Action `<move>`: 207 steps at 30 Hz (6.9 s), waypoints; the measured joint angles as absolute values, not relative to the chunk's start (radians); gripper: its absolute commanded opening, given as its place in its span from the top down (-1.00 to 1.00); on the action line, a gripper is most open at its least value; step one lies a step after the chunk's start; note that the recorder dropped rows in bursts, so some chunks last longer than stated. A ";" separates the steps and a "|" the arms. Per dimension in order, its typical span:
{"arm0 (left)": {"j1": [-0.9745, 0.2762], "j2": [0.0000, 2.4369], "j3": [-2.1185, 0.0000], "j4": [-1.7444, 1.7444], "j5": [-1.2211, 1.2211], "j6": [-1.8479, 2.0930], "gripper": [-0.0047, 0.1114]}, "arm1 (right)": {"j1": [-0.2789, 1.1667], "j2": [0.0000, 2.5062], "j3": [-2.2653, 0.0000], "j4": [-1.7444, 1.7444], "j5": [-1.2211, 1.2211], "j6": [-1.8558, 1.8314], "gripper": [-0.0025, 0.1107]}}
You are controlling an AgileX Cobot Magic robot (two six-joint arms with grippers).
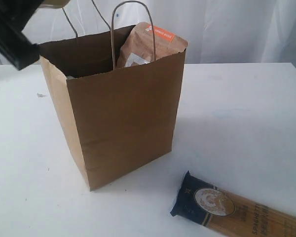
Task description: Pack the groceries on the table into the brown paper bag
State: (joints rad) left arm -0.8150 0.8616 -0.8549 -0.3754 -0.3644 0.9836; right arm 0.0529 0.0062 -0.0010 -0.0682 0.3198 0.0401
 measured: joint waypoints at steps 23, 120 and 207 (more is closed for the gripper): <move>-0.614 1.160 -0.987 -0.588 -0.102 0.660 0.92 | 0.053 0.006 -0.001 -0.068 0.320 0.040 0.96; -0.033 0.847 -0.513 -1.491 -0.501 1.507 0.92 | 0.053 0.006 -0.001 -0.068 0.320 0.040 0.96; 0.022 0.002 -0.011 -0.264 0.369 0.132 0.92 | 0.053 0.006 -0.001 0.255 0.022 0.351 0.96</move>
